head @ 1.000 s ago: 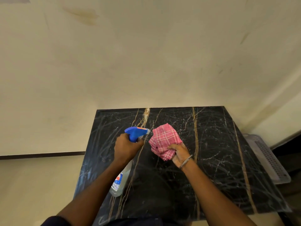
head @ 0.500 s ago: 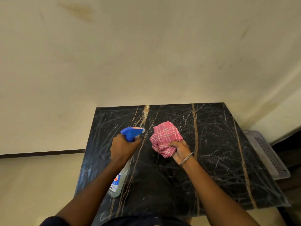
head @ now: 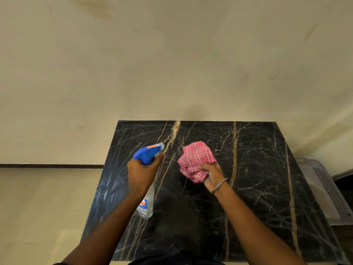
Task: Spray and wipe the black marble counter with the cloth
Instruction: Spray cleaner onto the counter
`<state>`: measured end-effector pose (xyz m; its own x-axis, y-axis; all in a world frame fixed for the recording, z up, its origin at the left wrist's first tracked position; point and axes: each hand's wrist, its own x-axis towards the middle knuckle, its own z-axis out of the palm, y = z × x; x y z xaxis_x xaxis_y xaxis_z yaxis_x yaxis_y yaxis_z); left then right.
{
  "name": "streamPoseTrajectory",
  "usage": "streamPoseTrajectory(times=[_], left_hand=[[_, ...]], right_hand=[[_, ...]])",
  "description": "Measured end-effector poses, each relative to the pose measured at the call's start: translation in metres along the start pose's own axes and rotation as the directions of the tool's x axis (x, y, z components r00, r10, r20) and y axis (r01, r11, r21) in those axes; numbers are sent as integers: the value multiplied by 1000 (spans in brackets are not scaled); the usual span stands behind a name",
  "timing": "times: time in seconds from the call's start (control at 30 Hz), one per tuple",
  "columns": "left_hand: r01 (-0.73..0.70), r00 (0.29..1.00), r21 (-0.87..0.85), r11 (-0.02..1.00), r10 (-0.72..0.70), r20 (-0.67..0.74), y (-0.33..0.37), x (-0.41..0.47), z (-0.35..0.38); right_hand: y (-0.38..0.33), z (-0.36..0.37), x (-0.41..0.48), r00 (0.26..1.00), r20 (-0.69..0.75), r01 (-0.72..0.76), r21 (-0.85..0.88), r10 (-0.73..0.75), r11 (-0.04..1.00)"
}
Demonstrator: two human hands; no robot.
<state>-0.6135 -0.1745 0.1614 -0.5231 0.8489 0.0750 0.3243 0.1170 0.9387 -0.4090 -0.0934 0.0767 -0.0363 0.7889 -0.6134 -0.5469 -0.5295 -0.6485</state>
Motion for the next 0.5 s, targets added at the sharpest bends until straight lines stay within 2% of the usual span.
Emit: streamPoseTrajectory(times=[0.1, 0.17, 0.27, 0.33, 0.43, 0.5], left_hand=[[8, 997, -142, 990, -20, -81, 5, 7, -7], [37, 995, -189, 981, -55, -86, -1, 13, -12], [73, 992, -232, 970, -95, -81, -14, 24, -21], [71, 991, -227, 971, -95, -94, -20, 33, -26], [64, 990, -247, 967, -92, -103, -28, 49, -32], [51, 989, -276, 960, -86, -117, -37, 64, -37]], right_hand=[[-11, 7, 16, 997, -65, 37, -51, -41, 998], [-15, 16, 29, 991, -103, 69, -136, -83, 988], [-23, 38, 47, 973, -81, 168, -394, -217, 903], [-26, 59, 60, 946, -10, 256, -590, -325, 766], [-21, 94, 79, 897, 92, 340, -768, -431, 543], [-13, 112, 98, 886, 154, 318, -888, -437, 332]])
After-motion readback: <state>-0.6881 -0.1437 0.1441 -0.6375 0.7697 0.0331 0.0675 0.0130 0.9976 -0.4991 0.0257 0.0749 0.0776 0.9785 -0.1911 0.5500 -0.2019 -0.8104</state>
